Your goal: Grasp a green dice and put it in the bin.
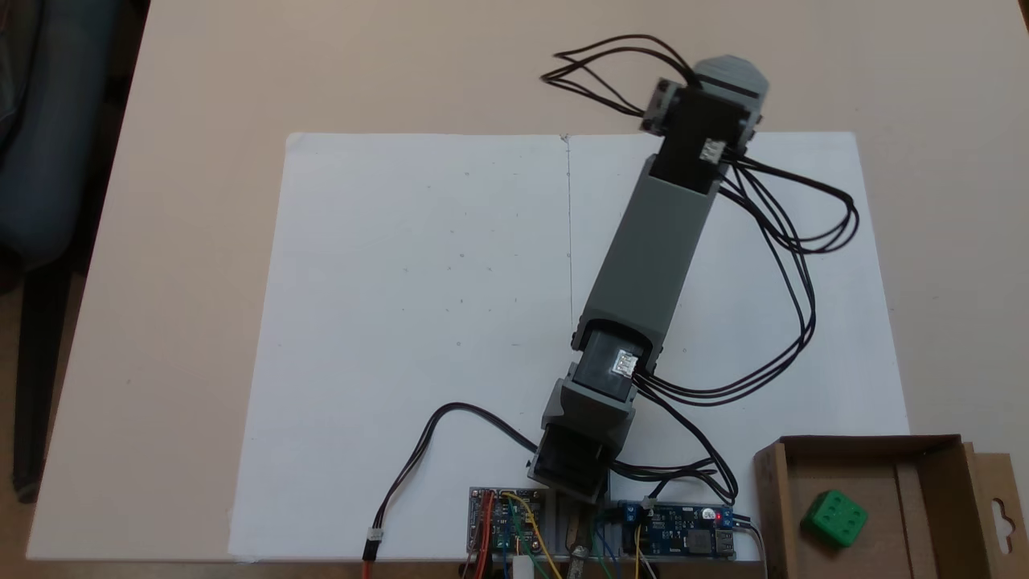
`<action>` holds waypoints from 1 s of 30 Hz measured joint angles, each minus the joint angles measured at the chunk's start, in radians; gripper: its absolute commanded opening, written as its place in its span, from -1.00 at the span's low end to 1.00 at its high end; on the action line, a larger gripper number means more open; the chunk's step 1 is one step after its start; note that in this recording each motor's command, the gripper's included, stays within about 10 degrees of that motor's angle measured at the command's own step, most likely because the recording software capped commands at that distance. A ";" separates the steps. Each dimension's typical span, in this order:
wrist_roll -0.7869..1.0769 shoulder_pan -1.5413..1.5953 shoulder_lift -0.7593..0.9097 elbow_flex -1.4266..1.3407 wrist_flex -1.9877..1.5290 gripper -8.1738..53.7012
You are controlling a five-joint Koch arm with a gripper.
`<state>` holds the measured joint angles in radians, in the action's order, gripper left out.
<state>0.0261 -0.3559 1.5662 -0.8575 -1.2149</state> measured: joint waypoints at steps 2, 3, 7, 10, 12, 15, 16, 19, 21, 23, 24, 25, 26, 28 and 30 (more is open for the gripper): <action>0.000 0.084 0.023 -0.021 0.005 0.71; -0.002 0.126 0.041 -0.060 0.012 0.71; -0.003 0.239 0.130 -0.313 0.144 0.71; -0.003 0.258 0.235 -0.569 0.270 0.71; -0.003 0.264 0.304 -0.678 0.351 0.73; -0.003 0.272 0.382 -0.744 0.472 0.78; -0.003 0.270 0.394 -0.762 0.512 0.78; -0.003 0.270 0.436 -0.867 0.630 0.78; -0.003 0.270 0.468 -0.914 0.703 0.78; -0.003 0.270 0.489 -0.916 0.778 0.78; -0.003 0.270 0.499 -0.917 0.816 0.78; -0.003 0.270 0.503 -0.917 0.851 0.78; -0.003 0.270 0.505 -0.917 0.885 0.77; -0.003 0.270 0.515 -0.936 0.954 0.76; -0.003 0.270 0.522 -0.976 1.023 0.72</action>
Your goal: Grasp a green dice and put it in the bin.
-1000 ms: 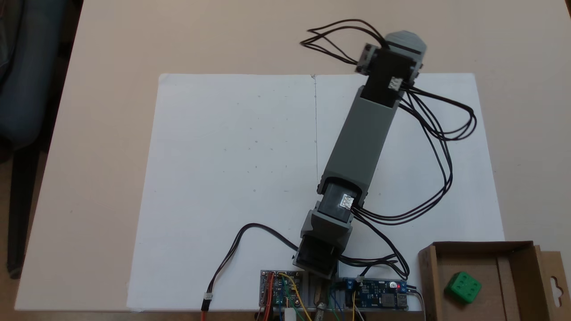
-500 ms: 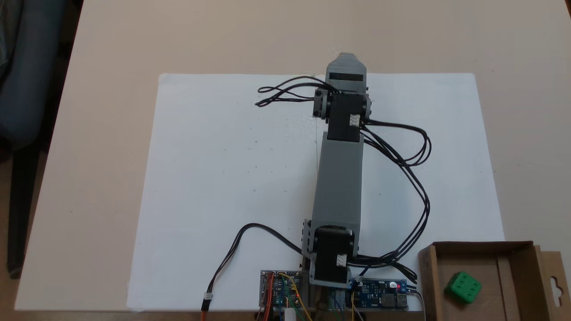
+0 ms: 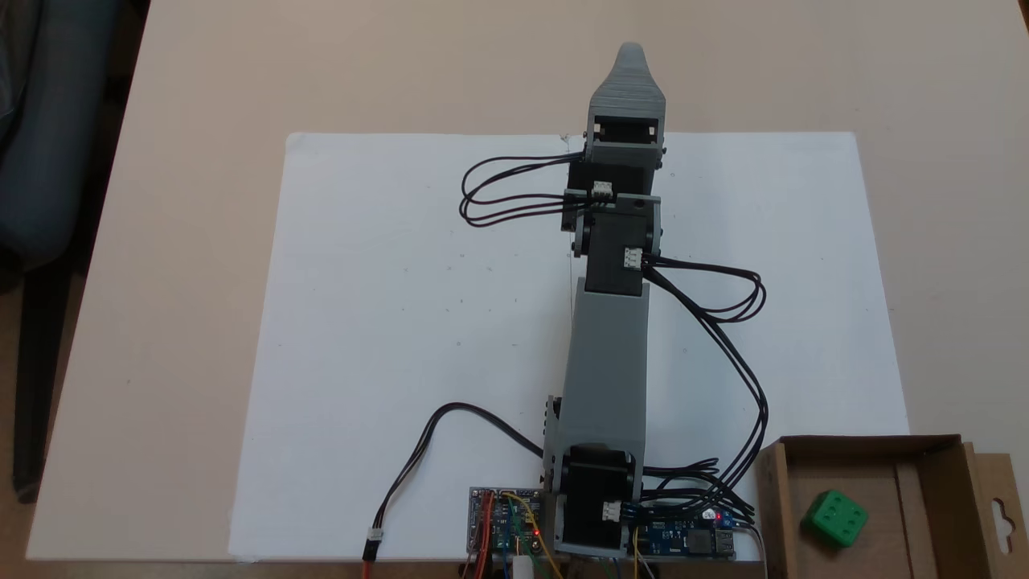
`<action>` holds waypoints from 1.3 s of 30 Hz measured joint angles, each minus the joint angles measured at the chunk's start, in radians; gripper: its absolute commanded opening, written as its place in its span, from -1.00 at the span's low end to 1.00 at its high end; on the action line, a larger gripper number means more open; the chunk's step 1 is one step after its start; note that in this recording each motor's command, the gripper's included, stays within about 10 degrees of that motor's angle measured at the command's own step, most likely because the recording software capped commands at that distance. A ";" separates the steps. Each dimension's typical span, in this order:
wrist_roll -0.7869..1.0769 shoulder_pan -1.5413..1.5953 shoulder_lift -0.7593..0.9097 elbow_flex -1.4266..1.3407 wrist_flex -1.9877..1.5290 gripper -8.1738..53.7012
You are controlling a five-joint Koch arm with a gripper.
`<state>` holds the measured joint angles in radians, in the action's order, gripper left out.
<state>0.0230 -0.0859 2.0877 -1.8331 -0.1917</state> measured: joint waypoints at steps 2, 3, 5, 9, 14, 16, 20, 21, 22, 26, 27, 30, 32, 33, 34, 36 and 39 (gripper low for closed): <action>0.000 0.003 0.000 -0.066 0.067 0.70; 0.000 0.009 0.000 -0.103 0.097 0.70; 0.000 0.031 0.006 -0.160 0.152 0.70; 0.000 0.066 0.048 -0.298 0.282 0.68; 0.000 0.086 0.110 -0.529 0.437 0.68; 0.000 0.087 0.140 -0.624 0.499 0.68; 0.000 0.086 0.164 -0.804 0.623 0.68; 0.000 0.086 0.169 -0.845 0.655 0.68; 0.000 0.086 0.169 -0.887 0.692 0.68; 0.000 0.086 0.170 -1.022 0.819 0.68; 0.000 0.086 0.169 -1.058 0.854 0.68; 0.000 0.078 0.169 -1.155 0.954 0.69; 0.000 0.080 0.170 -1.203 1.026 0.69; 0.000 0.078 0.170 -1.210 1.062 0.69; 0.000 0.077 0.170 -1.221 1.089 0.70; 0.000 0.078 0.169 -1.230 1.149 0.71; 0.000 0.080 0.170 -1.230 1.239 0.70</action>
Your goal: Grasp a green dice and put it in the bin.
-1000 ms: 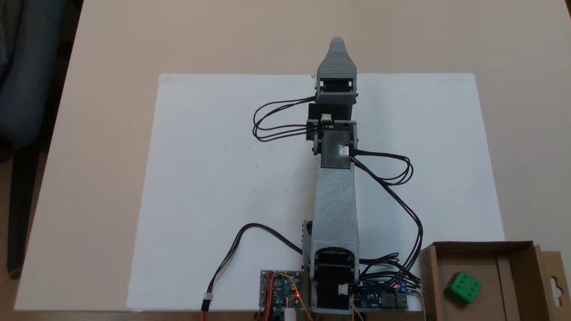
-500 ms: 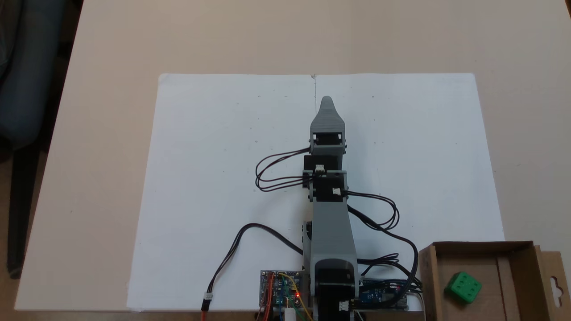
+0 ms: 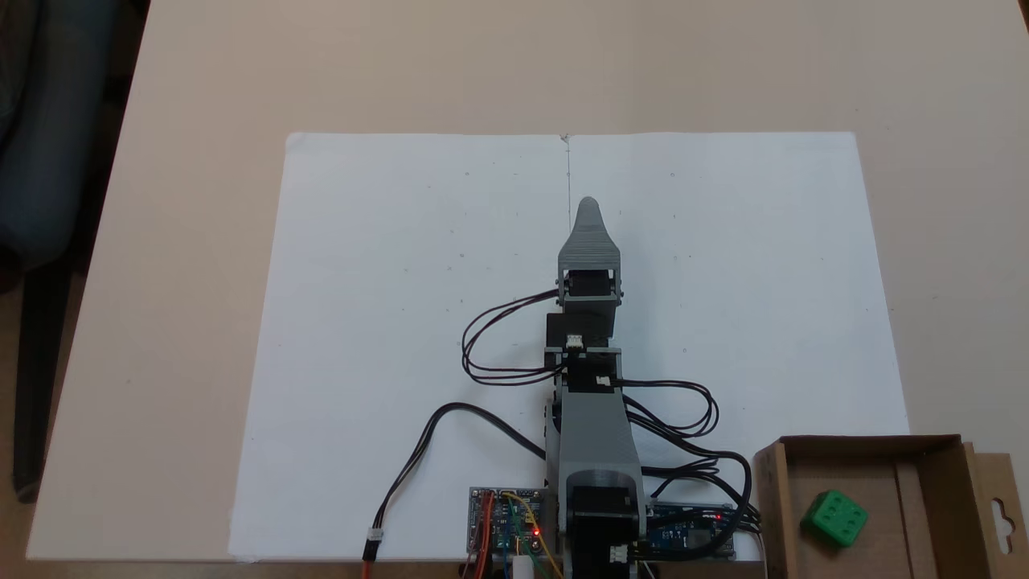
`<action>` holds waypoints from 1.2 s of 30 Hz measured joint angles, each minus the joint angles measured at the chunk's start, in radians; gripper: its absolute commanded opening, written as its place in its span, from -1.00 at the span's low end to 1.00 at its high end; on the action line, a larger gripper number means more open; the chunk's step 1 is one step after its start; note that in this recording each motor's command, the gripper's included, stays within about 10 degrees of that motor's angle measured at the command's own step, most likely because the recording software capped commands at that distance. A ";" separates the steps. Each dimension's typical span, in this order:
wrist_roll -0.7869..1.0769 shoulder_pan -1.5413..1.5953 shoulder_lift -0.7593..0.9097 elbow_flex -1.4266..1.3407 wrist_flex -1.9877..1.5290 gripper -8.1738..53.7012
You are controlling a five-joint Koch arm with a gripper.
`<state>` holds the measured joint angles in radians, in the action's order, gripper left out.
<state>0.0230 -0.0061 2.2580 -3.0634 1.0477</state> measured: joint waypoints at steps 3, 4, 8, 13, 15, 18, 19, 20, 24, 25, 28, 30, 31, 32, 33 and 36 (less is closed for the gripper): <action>0.000 0.000 -0.002 0.000 0.089 0.71; 0.000 0.000 -0.002 0.000 0.117 0.71; 0.000 -0.002 0.000 0.000 0.230 0.71; 0.000 -0.002 0.000 0.000 0.373 0.71; 0.000 -0.002 0.000 0.000 0.428 0.71; 0.000 0.000 0.000 -0.002 0.508 0.71; 0.000 -0.002 -0.002 0.000 0.526 0.71; 0.000 -0.002 -0.002 0.000 0.538 0.71; 0.000 -0.002 0.000 -0.002 0.545 0.71; 0.000 0.000 -0.002 0.000 0.545 0.71; 0.000 -0.002 0.000 0.000 0.545 0.71; 0.000 0.000 -0.002 0.000 0.545 0.71; 0.000 -0.009 0.000 0.000 0.545 0.71; 0.000 -0.015 0.000 -0.002 0.545 0.71; 0.000 -0.015 0.000 -0.002 0.545 0.71; 0.000 -0.017 -0.002 0.000 0.545 0.71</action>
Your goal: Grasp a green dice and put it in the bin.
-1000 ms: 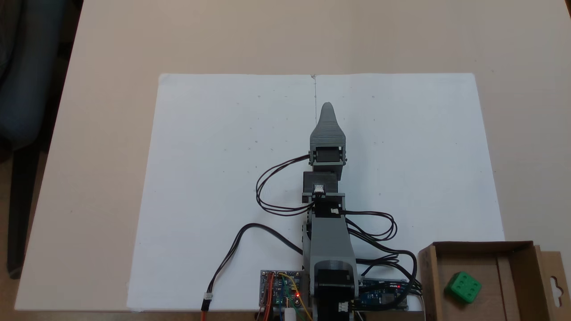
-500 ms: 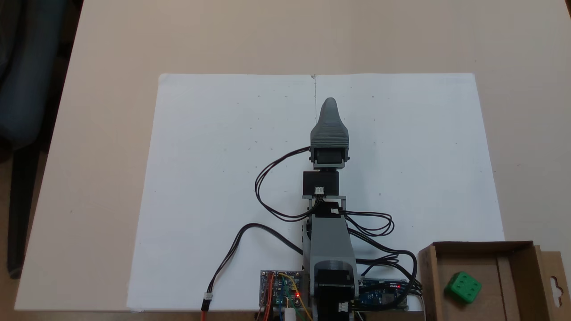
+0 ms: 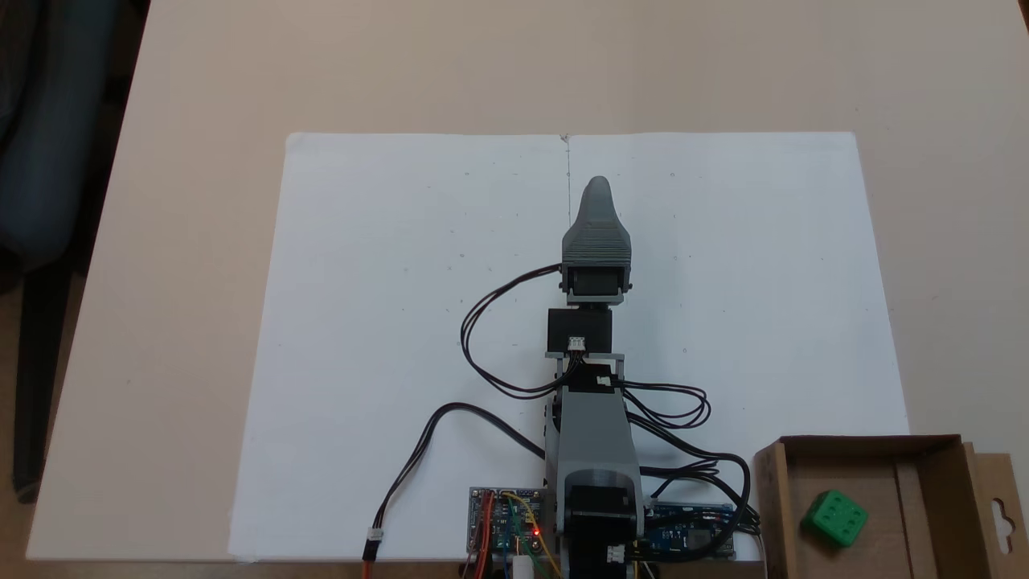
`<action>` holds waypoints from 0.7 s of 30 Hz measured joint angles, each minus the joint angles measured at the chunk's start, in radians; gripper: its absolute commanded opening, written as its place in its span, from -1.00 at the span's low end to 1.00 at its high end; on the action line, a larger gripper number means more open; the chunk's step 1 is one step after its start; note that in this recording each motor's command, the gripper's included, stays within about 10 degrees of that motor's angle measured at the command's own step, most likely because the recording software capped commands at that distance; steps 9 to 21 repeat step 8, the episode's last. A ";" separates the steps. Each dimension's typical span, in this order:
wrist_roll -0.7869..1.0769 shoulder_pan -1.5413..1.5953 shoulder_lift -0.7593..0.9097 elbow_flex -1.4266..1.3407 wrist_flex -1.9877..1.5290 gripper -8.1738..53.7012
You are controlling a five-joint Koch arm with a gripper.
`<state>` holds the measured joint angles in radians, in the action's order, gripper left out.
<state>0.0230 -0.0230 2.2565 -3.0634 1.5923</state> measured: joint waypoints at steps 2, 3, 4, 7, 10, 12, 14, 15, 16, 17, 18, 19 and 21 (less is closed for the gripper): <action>0.000 0.000 0.000 0.000 0.000 0.71; 0.000 -0.015 0.000 -0.002 0.000 0.71; 0.000 -0.018 0.002 -0.002 -0.002 0.71; 0.000 -0.040 0.000 0.000 0.000 0.71; 0.000 -0.038 0.000 -0.002 0.000 0.71; 0.000 -0.038 0.000 -0.002 0.000 0.71; 0.000 -0.038 0.000 -0.002 0.000 0.71; 0.000 -0.038 0.000 -0.002 0.000 0.71; 0.000 -0.038 0.000 -0.002 0.000 0.71; 0.000 -0.038 0.000 -0.002 0.000 0.71; 0.000 -0.038 0.000 -0.002 0.000 0.71; 0.000 -0.038 0.000 -0.002 0.000 0.71; 0.000 -0.038 0.000 -0.002 0.000 0.71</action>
